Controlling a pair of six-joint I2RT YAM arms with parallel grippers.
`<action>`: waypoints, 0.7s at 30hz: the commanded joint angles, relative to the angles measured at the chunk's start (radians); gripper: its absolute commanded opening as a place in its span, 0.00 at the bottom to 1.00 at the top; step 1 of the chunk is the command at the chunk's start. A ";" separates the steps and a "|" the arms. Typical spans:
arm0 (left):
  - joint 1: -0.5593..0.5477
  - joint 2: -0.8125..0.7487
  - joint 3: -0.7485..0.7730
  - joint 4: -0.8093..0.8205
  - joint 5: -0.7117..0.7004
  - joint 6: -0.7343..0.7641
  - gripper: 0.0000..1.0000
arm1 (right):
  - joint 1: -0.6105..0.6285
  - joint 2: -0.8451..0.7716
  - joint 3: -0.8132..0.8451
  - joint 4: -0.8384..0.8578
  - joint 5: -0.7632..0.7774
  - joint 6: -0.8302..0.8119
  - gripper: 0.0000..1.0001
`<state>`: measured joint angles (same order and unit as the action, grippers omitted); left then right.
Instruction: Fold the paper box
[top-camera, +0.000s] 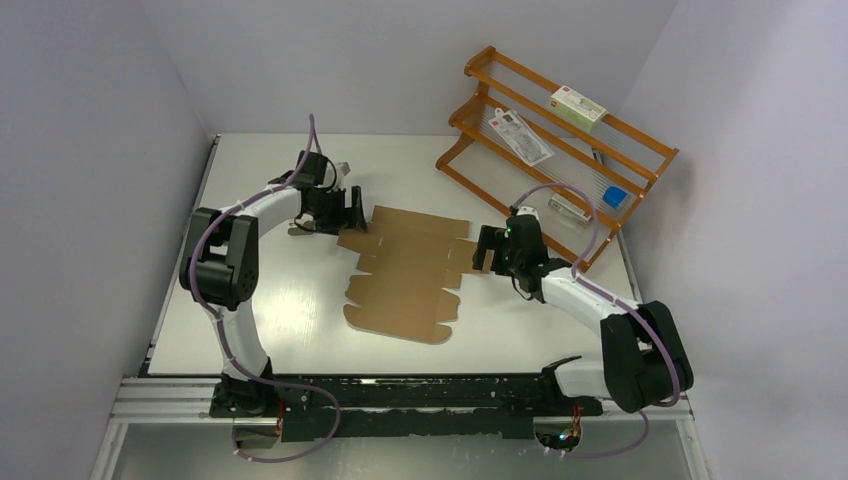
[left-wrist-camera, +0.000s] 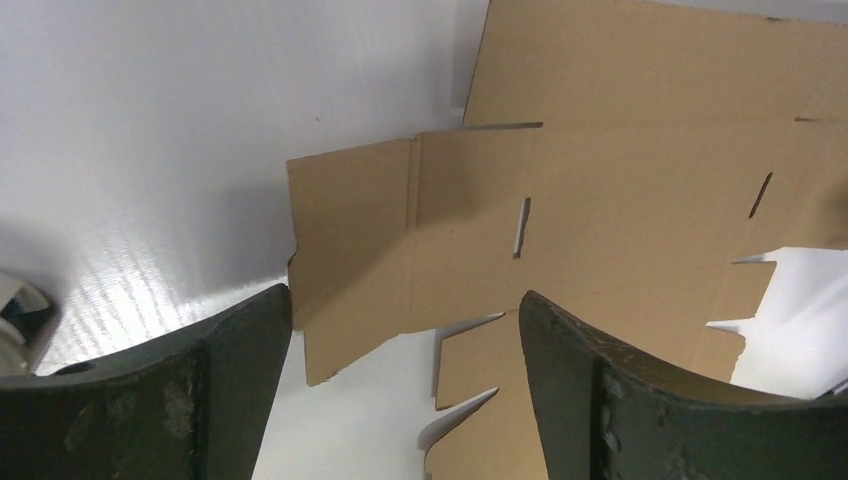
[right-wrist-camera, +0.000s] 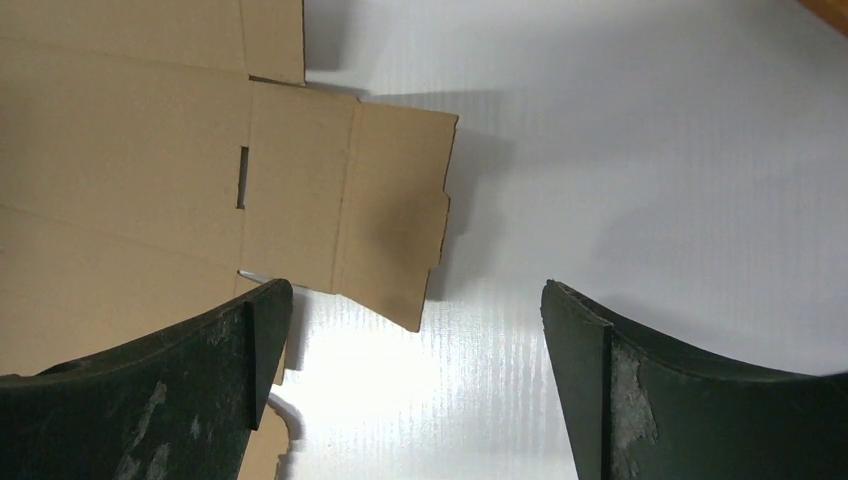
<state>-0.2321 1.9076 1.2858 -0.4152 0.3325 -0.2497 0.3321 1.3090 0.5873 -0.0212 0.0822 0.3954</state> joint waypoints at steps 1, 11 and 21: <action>0.005 0.002 -0.014 0.020 0.093 0.004 0.87 | -0.004 0.039 -0.006 0.058 -0.053 0.024 1.00; 0.005 -0.103 -0.133 0.057 0.116 -0.025 0.86 | 0.000 0.169 0.054 0.087 -0.153 0.001 1.00; 0.002 -0.252 -0.329 0.107 0.143 -0.058 0.85 | 0.030 0.180 0.087 0.061 -0.172 -0.031 1.00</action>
<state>-0.2321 1.7126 1.0164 -0.3462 0.4389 -0.2939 0.3481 1.4933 0.6479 0.0505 -0.0841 0.3870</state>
